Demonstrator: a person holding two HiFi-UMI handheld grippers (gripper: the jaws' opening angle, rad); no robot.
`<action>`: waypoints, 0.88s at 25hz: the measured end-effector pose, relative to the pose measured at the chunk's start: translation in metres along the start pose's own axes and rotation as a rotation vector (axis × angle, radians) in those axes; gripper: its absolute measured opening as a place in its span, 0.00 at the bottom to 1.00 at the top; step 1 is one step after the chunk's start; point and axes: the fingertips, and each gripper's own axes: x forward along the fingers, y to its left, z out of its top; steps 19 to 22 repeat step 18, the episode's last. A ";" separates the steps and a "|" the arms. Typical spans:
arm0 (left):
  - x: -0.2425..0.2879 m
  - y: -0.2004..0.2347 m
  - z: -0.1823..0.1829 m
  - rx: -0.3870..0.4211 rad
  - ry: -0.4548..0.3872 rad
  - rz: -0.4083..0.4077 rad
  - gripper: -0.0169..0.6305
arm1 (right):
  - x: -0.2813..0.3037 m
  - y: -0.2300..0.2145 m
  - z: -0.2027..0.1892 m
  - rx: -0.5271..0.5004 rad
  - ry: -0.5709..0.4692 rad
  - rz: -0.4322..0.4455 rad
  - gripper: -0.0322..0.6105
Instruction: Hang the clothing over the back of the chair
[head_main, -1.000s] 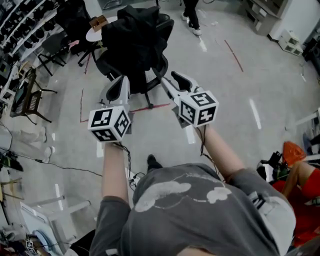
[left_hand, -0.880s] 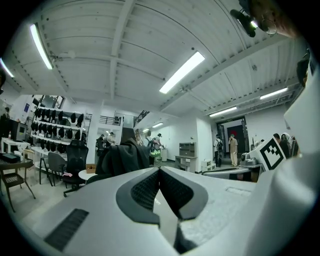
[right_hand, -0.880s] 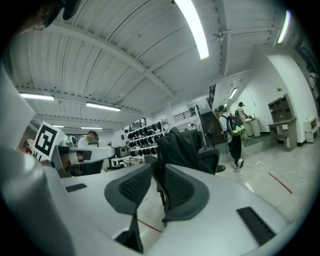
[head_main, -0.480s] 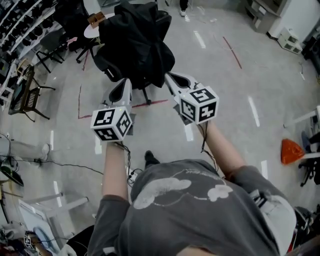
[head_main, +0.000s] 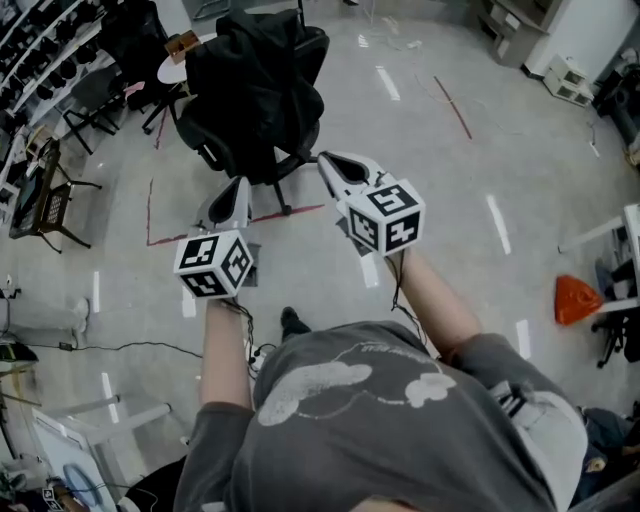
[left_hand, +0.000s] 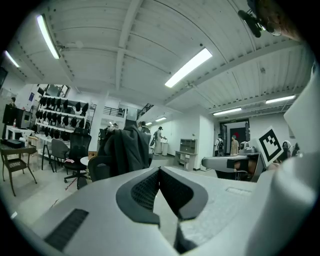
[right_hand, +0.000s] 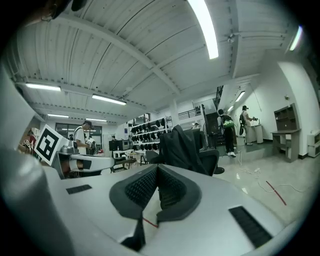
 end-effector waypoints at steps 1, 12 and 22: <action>-0.001 0.000 -0.002 0.000 0.002 0.003 0.03 | -0.001 -0.001 0.000 -0.003 0.000 0.000 0.03; -0.009 -0.011 -0.011 -0.021 0.015 0.002 0.03 | -0.016 -0.003 -0.009 -0.012 0.026 -0.001 0.03; -0.014 -0.017 -0.030 -0.044 0.029 0.000 0.03 | -0.020 -0.001 -0.018 -0.032 0.032 0.008 0.03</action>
